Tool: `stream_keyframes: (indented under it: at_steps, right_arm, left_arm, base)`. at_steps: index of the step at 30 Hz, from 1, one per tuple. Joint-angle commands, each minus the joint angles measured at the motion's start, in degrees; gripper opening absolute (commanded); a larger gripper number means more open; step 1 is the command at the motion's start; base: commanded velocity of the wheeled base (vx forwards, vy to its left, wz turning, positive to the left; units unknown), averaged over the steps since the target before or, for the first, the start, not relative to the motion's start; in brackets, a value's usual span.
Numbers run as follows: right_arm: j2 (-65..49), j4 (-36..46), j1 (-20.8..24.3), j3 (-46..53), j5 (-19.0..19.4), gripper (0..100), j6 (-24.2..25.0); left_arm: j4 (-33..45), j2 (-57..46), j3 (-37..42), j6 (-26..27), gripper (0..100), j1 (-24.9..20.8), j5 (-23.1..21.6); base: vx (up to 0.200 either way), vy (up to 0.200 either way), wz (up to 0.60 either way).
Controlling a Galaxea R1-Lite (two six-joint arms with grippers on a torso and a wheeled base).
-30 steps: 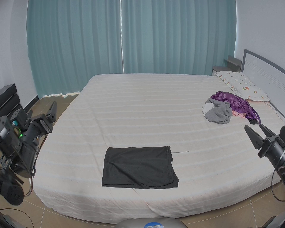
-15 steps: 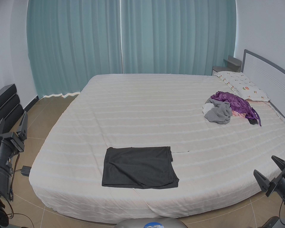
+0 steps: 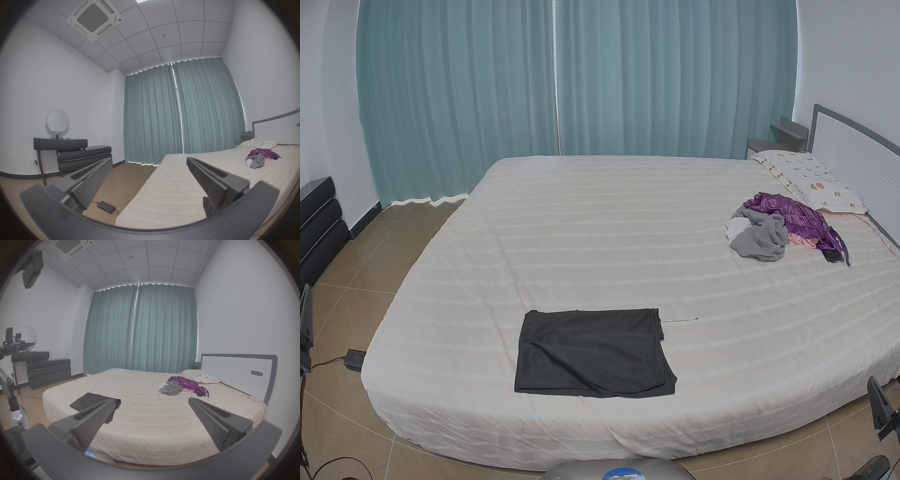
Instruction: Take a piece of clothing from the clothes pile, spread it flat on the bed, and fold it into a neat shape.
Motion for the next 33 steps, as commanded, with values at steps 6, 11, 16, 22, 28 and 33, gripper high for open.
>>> stream_keyframes:
  at_steps: [6,11,16,22,28,33]
  right_arm:
    - [-15.43,-0.78,-4.29,1.29,2.59,100,1.03]
    - [-15.43,-6.58,-4.29,5.51,1.89,100,-1.78]
    - [-15.43,-5.27,-4.29,5.51,1.36,100,-2.39]
    - [-15.43,4.67,-4.29,5.51,-0.84,100,-0.64]
    - [-15.35,5.63,-4.29,5.51,-0.75,100,1.65]
    - [-15.35,11.52,-4.38,4.63,0.66,100,4.9]
  left_arm:
    - [18.78,-29.28,-0.91,0.13,100,7.1,-2.44]
    - [20.63,-33.32,-0.47,-0.14,100,11.59,-6.22]
    - [20.45,-35.17,3.48,-0.49,100,11.76,-12.63]
    - [20.89,-35.17,7.44,-1.19,100,11.76,-14.74]
    - [30.47,-35.17,7.44,-4.36,100,11.76,-20.19]
    - [39.17,-35.17,7.44,-5.06,100,11.67,-25.02]
  base:
    - [0.0,0.0,0.0]
    - [0.0,0.0,0.0]
    - [0.0,0.0,0.0]
    - [0.0,0.0,0.0]
    - [0.0,0.0,0.0]
    - [0.0,0.0,0.0]
